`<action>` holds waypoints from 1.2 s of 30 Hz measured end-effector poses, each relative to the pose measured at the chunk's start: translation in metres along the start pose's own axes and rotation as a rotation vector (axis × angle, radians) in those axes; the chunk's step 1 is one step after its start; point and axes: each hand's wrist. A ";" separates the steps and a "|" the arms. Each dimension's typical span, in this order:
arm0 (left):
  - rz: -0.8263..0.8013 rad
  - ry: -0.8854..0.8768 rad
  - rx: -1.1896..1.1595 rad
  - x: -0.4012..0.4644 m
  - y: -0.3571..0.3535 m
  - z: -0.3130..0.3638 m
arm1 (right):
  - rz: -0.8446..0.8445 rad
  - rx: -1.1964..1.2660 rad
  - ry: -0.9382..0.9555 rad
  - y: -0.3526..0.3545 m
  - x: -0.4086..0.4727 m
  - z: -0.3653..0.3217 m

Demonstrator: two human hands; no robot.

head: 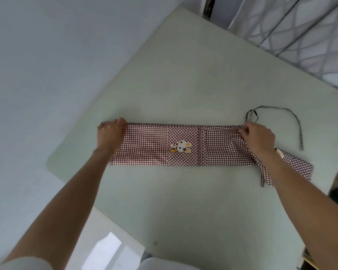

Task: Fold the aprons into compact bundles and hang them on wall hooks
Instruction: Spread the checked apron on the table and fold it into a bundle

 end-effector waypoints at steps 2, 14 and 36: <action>-0.011 0.006 0.010 0.004 -0.006 -0.007 | -0.002 -0.028 0.018 -0.003 0.003 -0.003; 0.141 0.033 0.060 0.001 -0.008 0.007 | 0.034 0.151 0.027 -0.010 0.007 0.000; -0.110 -0.482 -0.063 -0.093 -0.056 0.275 | -0.088 0.292 -0.488 -0.004 -0.118 0.175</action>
Point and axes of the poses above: each hand's wrist, its own x-axis towards the middle knuckle, its own y-axis out of the back of the hand, z = x × y, and after that the axes turned 4 degrees about z, right-handed
